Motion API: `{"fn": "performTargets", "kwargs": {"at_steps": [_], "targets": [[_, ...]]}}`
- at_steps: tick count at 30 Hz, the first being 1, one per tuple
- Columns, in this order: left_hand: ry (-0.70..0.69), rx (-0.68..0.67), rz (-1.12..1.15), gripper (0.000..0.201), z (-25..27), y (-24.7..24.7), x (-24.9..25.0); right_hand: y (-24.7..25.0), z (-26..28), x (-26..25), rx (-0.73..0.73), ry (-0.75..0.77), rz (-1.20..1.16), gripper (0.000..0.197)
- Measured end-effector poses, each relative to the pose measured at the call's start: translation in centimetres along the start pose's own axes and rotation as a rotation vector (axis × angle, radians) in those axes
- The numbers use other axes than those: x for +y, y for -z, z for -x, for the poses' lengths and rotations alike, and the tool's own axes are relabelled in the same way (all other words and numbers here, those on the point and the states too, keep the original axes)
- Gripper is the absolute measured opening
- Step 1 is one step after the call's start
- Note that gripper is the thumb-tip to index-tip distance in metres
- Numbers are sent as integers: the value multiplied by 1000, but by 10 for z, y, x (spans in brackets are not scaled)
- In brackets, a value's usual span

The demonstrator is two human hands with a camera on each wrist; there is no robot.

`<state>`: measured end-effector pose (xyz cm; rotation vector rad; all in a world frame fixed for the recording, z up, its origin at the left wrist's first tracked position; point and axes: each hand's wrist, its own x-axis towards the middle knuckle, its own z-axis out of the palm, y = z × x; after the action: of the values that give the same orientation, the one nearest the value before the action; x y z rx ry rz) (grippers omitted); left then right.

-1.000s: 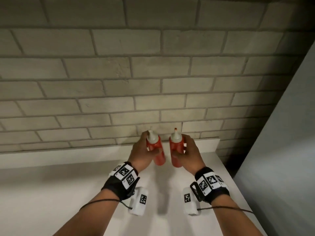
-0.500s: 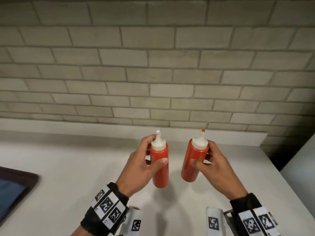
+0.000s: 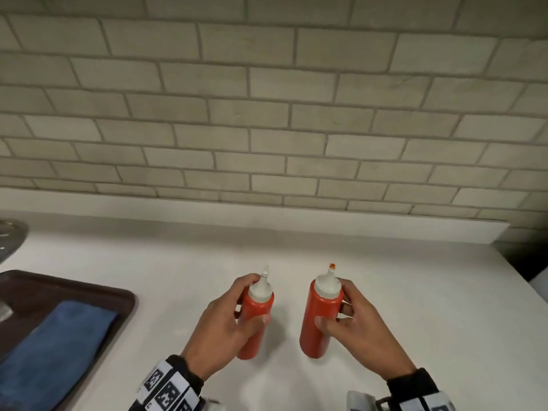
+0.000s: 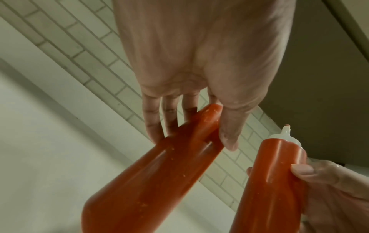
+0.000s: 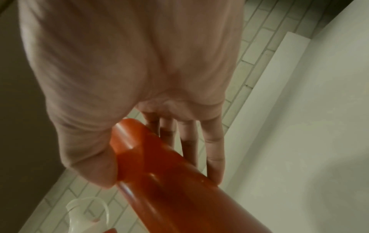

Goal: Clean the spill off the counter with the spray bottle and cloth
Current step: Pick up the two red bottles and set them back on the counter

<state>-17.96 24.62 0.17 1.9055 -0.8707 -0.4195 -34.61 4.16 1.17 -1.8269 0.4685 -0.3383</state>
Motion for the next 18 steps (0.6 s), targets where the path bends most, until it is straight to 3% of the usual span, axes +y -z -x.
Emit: {"fn": "performTargets", "kwargs": {"at_steps": [7,18], "targets": [[38,33,-32,59,-48,13,-19,-21,-55,7,10,-5,40,57],[38,187,8,63,-189,3,-15,-14,-197,10,101,49,43,59]]}}
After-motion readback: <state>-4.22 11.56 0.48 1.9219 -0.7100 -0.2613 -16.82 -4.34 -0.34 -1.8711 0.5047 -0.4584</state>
